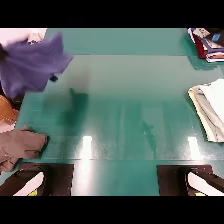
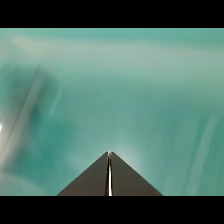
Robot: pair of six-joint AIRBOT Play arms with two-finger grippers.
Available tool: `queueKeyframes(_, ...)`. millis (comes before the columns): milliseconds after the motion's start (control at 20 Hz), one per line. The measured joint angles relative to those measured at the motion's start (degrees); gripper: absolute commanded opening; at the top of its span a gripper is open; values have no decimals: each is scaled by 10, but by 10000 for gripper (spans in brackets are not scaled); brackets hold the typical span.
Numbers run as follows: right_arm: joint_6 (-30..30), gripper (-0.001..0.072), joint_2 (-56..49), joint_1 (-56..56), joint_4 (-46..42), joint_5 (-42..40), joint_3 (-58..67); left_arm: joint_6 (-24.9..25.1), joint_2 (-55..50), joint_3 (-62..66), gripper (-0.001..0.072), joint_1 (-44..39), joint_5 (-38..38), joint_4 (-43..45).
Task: Fold the shirts.
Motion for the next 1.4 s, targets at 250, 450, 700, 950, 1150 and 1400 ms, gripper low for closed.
queueKeyframes(250, 0, 14, 0, 0, 0, -28, 62, -36, -16, 64, 25, -150, -12, -3)
queueKeyframes(450, 0, 14, 0, 0, 0, -29, 75, -50, -78, 7, 29, -257, 11, -32)
queueKeyframes(700, 0, 14, 0, 0, -2, -12, 79, -24, -179, -73, 491, -334, 71, -84)
queueKeyframes(950, 0, 14, 0, 0, -5, -3, 80, -3, -199, -87, 492, -268, 64, -57)
queueKeyframes(1150, 0, 14, 0, 0, -5, 0, 80, 7, -193, -132, 491, -166, 30, -51)
queueKeyframes(1400, 0, 14, -2, 0, -5, 9, 80, 12, -193, -280, 491, -106, 132, -87)
